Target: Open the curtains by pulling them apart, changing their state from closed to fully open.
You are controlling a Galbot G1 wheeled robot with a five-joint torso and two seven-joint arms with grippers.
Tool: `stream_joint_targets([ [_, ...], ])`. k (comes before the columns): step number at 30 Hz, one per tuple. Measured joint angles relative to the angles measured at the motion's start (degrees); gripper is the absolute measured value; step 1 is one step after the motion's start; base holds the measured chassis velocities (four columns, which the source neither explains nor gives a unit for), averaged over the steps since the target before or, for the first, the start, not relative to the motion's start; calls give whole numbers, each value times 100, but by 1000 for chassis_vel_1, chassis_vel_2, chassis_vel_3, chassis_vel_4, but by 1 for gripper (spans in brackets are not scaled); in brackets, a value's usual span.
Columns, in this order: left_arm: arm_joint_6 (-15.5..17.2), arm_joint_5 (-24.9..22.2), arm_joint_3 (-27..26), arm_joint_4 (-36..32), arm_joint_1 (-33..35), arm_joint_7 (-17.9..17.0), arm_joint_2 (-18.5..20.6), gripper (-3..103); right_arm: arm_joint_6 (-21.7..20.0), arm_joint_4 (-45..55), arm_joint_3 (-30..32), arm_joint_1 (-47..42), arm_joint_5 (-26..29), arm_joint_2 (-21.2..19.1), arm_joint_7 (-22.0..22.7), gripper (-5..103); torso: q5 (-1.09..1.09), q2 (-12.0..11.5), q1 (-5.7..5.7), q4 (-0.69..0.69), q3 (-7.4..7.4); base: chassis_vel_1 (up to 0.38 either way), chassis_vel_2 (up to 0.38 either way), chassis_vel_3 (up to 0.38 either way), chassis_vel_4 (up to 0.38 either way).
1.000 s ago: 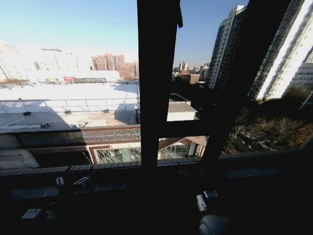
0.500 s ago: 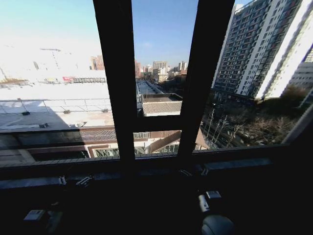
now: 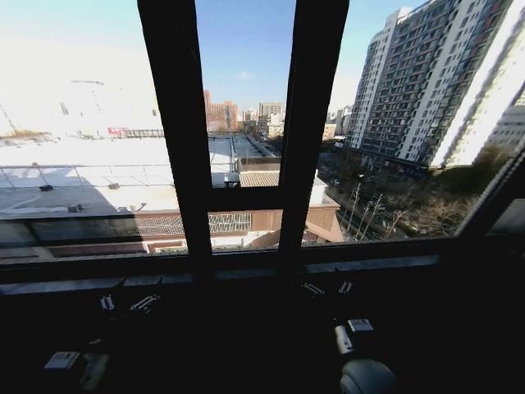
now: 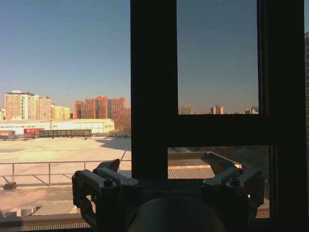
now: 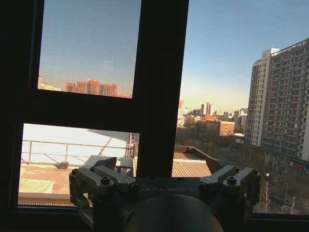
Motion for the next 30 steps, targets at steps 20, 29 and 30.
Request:
stream_joint_targets([
  [20,-156,91,75,0,43,12,-31,100,3,-4,31,-26,-4,35,0,100,1,0,1,1,1,24,-372,-27,367],
  [29,-185,96,102,15,28,14,-27,100,6,0,34,-23,-6,43,0,100,1,0,1,0,1,22,-365,-26,368],
  [30,-190,97,102,23,25,14,-27,100,6,-2,34,-16,-6,43,0,100,0,-1,1,2,1,46,-383,-12,368],
])
